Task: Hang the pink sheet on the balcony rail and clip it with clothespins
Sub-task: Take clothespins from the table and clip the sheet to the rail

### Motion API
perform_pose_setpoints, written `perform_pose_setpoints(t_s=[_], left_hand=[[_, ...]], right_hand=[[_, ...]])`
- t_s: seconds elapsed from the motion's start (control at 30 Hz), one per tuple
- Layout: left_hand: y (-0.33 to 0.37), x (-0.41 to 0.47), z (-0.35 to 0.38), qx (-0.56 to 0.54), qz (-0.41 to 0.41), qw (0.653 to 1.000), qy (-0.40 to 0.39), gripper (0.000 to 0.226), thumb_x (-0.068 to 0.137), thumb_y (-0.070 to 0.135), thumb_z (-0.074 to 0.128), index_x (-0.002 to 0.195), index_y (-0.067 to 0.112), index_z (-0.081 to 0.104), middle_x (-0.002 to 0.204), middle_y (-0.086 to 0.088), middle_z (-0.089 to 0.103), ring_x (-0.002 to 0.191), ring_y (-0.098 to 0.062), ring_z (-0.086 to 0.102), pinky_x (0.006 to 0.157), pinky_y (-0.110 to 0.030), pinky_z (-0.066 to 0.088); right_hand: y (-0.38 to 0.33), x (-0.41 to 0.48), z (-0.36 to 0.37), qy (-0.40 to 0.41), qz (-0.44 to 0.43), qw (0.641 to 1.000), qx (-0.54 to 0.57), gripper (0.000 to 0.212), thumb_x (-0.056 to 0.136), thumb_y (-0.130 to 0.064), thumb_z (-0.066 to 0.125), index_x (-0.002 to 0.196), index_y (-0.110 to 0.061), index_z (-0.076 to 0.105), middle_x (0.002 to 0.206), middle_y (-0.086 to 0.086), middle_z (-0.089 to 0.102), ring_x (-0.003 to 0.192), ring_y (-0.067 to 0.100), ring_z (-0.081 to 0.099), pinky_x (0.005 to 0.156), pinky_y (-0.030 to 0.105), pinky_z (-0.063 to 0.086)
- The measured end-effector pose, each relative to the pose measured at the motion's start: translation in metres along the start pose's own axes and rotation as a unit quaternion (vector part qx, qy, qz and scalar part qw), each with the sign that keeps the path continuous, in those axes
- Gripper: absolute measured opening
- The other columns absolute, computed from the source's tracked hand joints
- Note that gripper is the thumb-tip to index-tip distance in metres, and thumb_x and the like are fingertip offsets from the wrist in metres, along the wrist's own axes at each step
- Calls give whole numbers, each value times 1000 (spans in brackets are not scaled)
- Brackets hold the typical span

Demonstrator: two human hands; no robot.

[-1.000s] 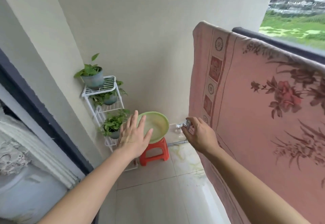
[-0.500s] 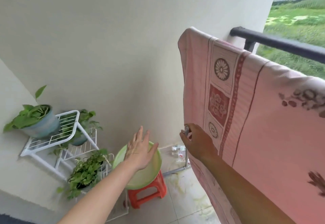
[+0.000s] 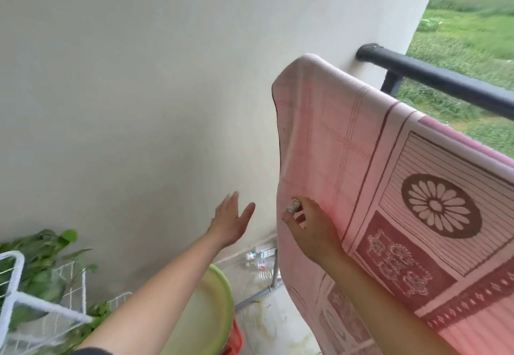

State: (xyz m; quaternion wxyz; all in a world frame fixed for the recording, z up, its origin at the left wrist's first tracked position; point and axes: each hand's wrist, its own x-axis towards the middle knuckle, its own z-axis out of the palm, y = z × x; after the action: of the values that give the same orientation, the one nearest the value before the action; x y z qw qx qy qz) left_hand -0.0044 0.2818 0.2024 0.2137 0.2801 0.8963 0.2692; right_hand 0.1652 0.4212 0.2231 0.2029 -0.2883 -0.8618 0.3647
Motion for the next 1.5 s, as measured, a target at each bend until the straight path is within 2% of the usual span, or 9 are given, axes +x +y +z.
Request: perform_pose_setpoints(t_s=[0.13,0.3,0.47,0.6,0.93,1.1,1.27,1.37,1.5], left_hand=[[21,72,5,-205,19,968,-143,87,89,69,41,155,24,7,163,4,6,148,-13,10,118,-36,13],[41,138,3,-205,129,926,-288,119,65,58,81,152,42,1,160,19,1,146,-4,7,118,-33,15],[63,175,4,-342,167,814,-437,52,78,28,79,127,28,61,135,4,59,127,-16,53,103,-32,45],[60,183,12,-413,140,790,-431,37,76,16,79,113,18,72,119,-7,69,111,-21,65,86,-29,54],[43,185,1,-473,111,783,-389,37,77,22,76,110,5,70,114,-8,70,114,-20,62,109,-50,37],[42,179,-1,-495,103,785,-358,23,87,9,68,109,2,67,109,-12,68,105,-19,63,103,-40,43],[53,178,-1,-496,125,773,-375,24,90,7,64,113,2,65,108,-11,68,99,-18,64,88,-27,52],[52,176,4,-527,100,755,-378,30,91,10,64,118,-4,64,119,-20,65,107,-24,61,102,-43,44],[57,170,3,-552,80,736,-383,39,92,22,65,125,2,61,129,-19,61,111,-22,60,101,-42,45]], right_hand=[[10,18,8,56,55,996,-34,35,94,-49,56,127,-37,51,107,-23,57,87,-12,58,68,5,38],[15,32,13,94,93,989,-65,39,92,-57,52,127,-41,47,111,-22,58,91,-10,59,68,14,45],[15,34,20,104,110,984,-97,40,92,-58,51,127,-40,47,110,-22,59,87,-8,61,70,23,50],[13,38,23,115,114,982,-102,38,92,-57,52,126,-42,47,109,-21,60,88,-7,61,69,23,50],[-15,47,23,94,54,993,-47,36,92,-52,59,125,-45,49,110,-25,58,95,-4,62,66,10,49],[-69,80,-1,152,-55,986,-46,43,94,-47,61,134,-36,51,112,-27,52,98,-1,61,73,6,48],[-152,135,-40,228,-182,955,-52,41,87,-26,77,124,-21,60,101,-8,69,85,7,70,71,24,58],[-199,172,-50,170,-223,955,-95,33,85,-24,76,117,-18,67,95,-6,71,80,3,71,72,16,56],[-227,212,-44,10,-135,973,-188,26,82,-25,72,106,-19,71,82,-13,73,74,-5,69,74,13,54]])
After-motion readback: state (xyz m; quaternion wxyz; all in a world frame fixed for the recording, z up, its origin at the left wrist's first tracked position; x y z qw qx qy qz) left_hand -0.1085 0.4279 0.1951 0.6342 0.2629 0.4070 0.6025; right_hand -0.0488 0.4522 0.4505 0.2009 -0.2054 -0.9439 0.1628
